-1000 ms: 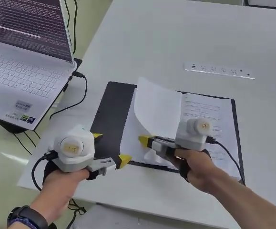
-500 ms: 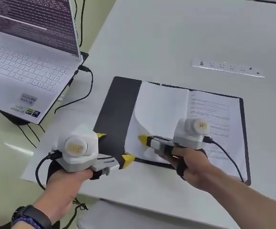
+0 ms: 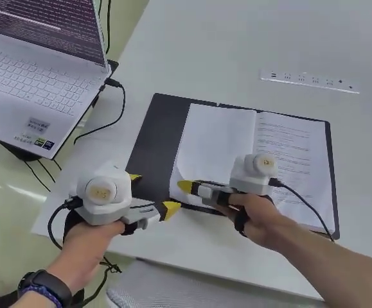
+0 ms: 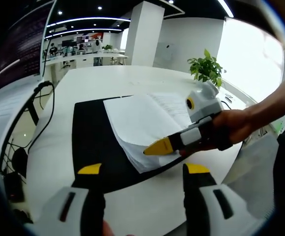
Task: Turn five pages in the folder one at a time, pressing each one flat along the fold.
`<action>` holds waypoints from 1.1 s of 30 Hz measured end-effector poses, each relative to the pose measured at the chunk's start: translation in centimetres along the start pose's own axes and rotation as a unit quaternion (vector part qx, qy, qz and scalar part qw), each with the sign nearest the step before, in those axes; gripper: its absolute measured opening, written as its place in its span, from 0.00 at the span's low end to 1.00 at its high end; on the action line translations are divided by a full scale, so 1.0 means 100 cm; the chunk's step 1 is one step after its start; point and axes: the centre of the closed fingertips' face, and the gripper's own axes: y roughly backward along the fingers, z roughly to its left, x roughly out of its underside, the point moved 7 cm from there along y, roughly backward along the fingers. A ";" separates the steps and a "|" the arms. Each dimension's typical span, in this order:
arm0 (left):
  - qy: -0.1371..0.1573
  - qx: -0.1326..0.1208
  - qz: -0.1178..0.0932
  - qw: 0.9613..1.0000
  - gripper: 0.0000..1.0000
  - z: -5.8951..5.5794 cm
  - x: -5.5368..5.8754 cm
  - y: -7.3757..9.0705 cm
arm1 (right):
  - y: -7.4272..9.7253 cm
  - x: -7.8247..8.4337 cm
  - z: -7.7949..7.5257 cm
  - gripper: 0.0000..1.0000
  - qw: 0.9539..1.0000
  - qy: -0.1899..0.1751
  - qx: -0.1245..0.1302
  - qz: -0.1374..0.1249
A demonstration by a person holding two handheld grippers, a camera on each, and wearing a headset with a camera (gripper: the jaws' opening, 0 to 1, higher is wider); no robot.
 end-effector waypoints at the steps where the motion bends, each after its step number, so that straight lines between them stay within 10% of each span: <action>1: 0.001 0.000 0.001 1.000 0.64 0.000 0.000 -0.001 | 0.001 0.001 -0.001 0.28 1.000 -0.006 -0.003 -0.001; 15: 0.014 0.005 -0.002 1.000 0.60 0.000 -0.004 -0.010 | 0.024 0.012 0.008 0.44 0.999 0.007 -0.035 -0.016; 23: -0.006 0.014 0.001 1.000 0.52 -0.001 -0.015 -0.026 | 0.047 0.012 0.006 0.35 0.999 0.035 -0.026 -0.026; 29: -0.040 0.020 0.018 0.999 0.42 -0.003 -0.018 -0.042 | 0.068 0.009 0.003 0.30 0.998 0.032 -0.013 -0.047; 33: -0.047 0.006 0.028 0.998 0.18 0.001 -0.013 -0.050 | 0.081 0.013 -0.003 0.29 0.998 0.029 -0.002 -0.050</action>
